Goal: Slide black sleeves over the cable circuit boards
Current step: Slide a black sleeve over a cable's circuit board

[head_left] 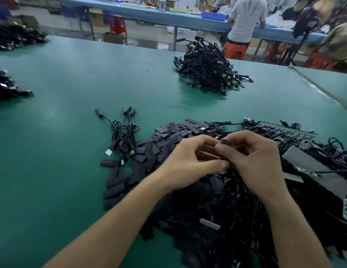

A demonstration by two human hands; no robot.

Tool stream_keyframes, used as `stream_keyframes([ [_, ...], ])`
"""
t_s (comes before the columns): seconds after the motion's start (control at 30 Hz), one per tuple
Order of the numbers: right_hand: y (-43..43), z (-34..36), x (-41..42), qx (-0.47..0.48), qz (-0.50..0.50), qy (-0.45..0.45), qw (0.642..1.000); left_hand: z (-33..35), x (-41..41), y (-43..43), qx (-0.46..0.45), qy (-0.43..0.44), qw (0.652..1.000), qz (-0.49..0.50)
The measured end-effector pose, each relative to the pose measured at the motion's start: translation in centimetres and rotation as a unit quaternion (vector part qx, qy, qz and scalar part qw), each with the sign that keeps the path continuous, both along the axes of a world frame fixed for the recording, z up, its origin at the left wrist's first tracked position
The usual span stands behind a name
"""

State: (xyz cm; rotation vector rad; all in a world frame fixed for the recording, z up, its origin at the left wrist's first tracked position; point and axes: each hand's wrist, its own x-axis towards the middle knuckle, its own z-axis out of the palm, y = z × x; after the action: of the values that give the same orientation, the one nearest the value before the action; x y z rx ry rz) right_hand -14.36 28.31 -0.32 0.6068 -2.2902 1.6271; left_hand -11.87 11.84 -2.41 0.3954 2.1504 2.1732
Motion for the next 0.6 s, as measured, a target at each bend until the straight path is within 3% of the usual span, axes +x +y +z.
stream_keyframes([
  [0.2, 0.4, -0.5, -0.3, -0.054, -0.004, 0.002, 0.999, -0.8, -0.9, 2.6, -0.049, 0.046, 0.993, 0.096],
  [0.27, 1.0, -0.6, -0.6, 0.004, -0.009, -0.008, 1.000, -0.9, -0.9, 2.8, -0.069, 0.058, 0.988, 0.124],
  [0.4, 2.4, -0.9, -1.1, 0.197, -0.019, -0.048, 0.979, -1.2, -0.7, 2.8, 0.012, 0.012, 0.992, 0.127],
  [0.53, 3.2, -0.3, -1.1, 0.223, -0.041, -0.048, 0.973, -1.1, -0.1, 3.1, 0.084, -0.026, 0.987, 0.133],
  [0.6, 3.7, 0.3, -1.0, 0.224, -0.066, -0.056, 0.971, -0.9, 0.8, 3.5, 0.100, 0.002, 0.984, 0.148],
])
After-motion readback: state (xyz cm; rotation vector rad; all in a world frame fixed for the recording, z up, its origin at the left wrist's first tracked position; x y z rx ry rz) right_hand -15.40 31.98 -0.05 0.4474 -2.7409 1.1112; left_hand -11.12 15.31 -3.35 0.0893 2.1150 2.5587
